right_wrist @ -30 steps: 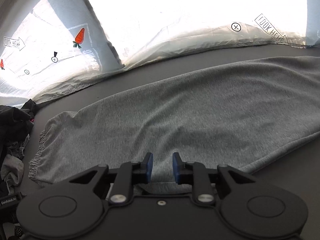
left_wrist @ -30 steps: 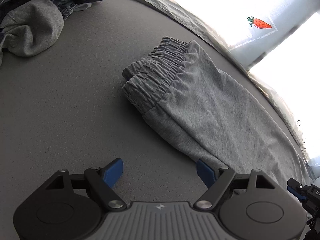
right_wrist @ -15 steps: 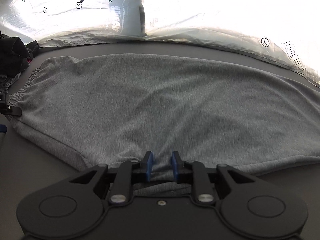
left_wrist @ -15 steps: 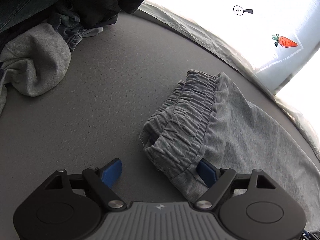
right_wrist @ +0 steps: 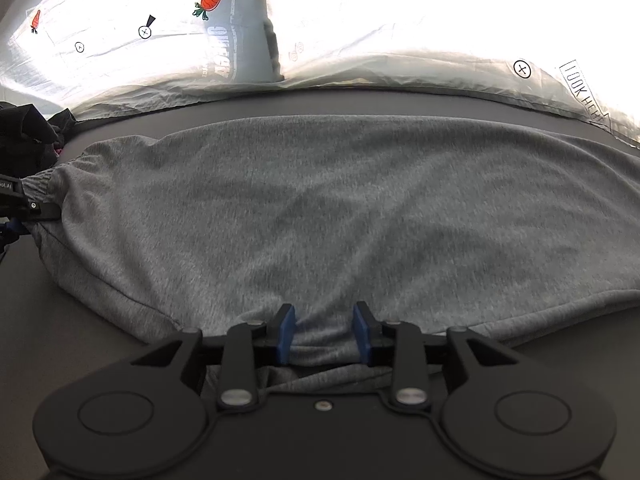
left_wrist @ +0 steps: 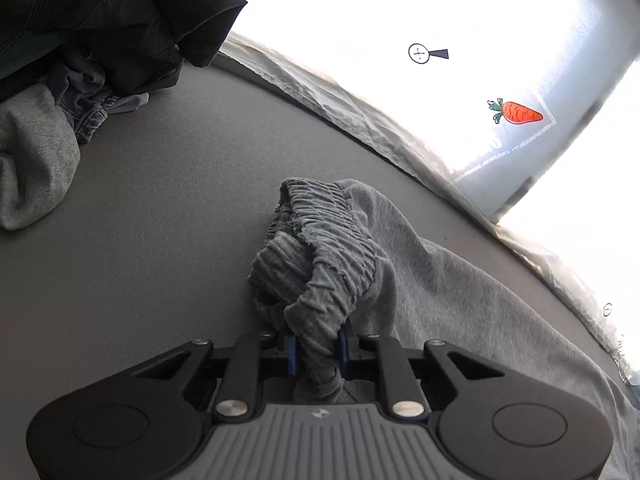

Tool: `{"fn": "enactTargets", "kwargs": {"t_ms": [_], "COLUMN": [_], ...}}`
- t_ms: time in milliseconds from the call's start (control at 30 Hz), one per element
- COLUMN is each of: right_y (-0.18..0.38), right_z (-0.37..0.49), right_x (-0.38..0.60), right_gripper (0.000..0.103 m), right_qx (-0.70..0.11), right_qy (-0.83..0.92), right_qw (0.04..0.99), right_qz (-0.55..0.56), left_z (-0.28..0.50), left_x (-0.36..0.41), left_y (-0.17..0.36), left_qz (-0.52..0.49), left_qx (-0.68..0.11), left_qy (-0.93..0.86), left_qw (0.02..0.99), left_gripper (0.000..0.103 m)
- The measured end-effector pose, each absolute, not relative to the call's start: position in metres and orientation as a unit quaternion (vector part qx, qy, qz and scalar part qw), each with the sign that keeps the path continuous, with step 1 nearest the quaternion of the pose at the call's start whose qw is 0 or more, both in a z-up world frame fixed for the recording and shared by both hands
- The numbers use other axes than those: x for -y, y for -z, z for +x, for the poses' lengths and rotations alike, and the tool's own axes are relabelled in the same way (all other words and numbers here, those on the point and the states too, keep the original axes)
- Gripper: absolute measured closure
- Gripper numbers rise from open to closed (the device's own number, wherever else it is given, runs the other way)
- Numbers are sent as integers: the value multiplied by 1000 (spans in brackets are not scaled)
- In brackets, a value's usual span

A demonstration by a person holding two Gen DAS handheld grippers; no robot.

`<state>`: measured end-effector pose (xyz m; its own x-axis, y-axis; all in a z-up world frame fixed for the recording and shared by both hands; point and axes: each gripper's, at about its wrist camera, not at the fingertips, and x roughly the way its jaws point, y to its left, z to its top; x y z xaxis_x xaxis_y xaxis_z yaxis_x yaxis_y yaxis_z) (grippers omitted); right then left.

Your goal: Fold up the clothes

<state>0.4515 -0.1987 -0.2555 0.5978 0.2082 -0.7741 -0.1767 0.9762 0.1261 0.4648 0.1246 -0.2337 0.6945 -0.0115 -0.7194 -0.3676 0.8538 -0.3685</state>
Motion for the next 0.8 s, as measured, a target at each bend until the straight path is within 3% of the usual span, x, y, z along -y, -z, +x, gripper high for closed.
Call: {"fn": "enactTargets", "kwargs": {"t_ms": [200, 300, 400, 500, 667, 800], "right_y": [255, 257, 260, 259, 251, 234], "right_z": [458, 460, 455, 450, 453, 458], "right_x": [219, 237, 255, 262, 251, 233], "right_gripper": [67, 67, 68, 68, 61, 59], "right_qx": [-446, -458, -464, -466, -474, -457], "right_qy": [-95, -88, -80, -79, -77, -95], "right_qw": [882, 864, 847, 841, 843, 858], "right_qz": [115, 190, 248, 263, 241, 214], "left_z": [481, 481, 477, 468, 448, 445], "left_x": [-41, 8, 21, 4, -21, -50], "left_y": [218, 234, 249, 255, 239, 238], "left_qz": [-184, -118, -134, -202, -196, -198], "left_qx": [-386, -421, -450, -463, -439, -440], "left_qy": [55, 113, 136, 158, 154, 96], "left_qw": [902, 892, 872, 848, 863, 870], "left_gripper": [84, 78, 75, 70, 59, 59]}}
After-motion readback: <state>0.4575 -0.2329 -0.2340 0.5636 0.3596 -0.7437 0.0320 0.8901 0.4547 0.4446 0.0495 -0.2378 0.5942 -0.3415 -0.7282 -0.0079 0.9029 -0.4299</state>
